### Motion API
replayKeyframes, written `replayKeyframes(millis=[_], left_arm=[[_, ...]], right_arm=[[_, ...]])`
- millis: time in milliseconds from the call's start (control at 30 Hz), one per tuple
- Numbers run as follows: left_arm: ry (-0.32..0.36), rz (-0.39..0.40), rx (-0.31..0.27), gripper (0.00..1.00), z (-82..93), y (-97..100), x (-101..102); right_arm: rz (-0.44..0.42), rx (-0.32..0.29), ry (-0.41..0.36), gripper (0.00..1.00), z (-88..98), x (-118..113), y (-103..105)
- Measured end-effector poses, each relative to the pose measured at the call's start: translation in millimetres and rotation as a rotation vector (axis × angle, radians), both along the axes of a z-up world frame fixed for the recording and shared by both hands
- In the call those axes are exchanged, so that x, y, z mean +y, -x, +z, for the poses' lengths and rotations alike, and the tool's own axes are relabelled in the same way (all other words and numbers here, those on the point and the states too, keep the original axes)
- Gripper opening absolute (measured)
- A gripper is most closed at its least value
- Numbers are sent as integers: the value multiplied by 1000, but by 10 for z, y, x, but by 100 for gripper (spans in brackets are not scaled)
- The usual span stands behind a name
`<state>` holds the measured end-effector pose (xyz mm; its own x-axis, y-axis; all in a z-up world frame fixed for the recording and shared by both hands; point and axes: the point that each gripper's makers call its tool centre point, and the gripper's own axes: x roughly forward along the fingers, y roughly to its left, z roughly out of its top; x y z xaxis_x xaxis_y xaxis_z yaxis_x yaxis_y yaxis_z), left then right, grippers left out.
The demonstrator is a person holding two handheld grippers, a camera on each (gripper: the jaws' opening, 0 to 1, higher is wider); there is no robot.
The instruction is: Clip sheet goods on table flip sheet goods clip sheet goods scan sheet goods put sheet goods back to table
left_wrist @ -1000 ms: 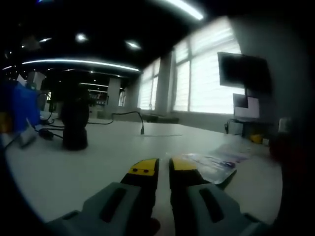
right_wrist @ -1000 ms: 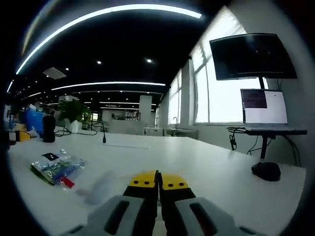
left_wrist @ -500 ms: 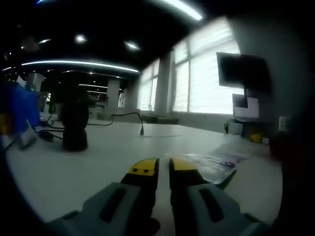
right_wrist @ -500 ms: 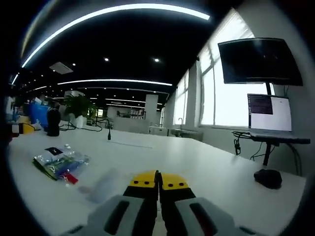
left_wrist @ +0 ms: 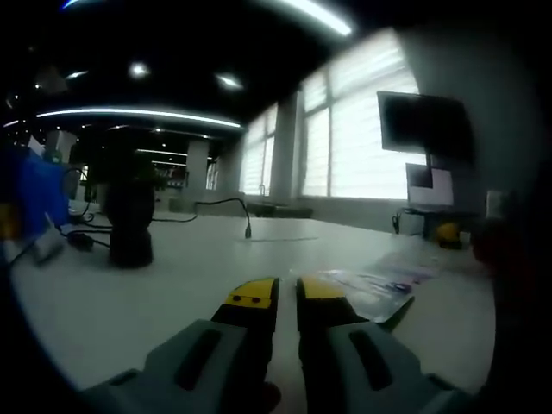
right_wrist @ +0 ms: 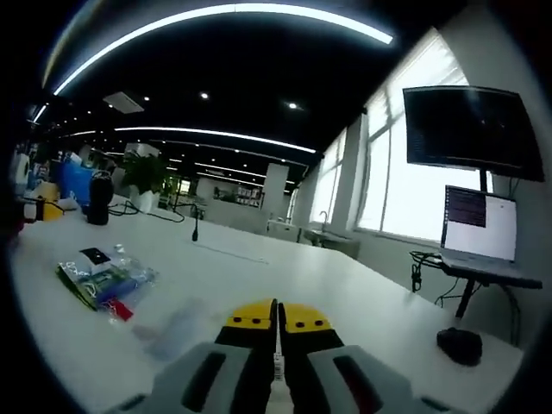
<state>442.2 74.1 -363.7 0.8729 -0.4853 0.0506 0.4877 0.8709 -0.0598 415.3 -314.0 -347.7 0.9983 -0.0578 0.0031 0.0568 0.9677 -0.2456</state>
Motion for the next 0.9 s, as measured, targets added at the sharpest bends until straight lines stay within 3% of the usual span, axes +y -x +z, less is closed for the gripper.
replayKeyframes(millis=[100, 267, 400, 700, 900], left_arm=[[0, 1, 0, 2, 1, 4, 1], [19, 9, -7, 2, 29, 13, 29], [6, 9, -4, 2, 16, 13, 19], [10, 2, -3, 2, 19, 35, 11], [13, -2, -1, 2, 14, 2, 34]], right_arm=[[-8, 24, 68, 0, 11, -9, -30], [13, 43, 110, 2, 84, 28, -119], [41, 110, 170, 5, 30, 54, -218], [125, 184, 203, 7, 17, 155, -424], [208, 287, 240, 8, -92, 189, -527]])
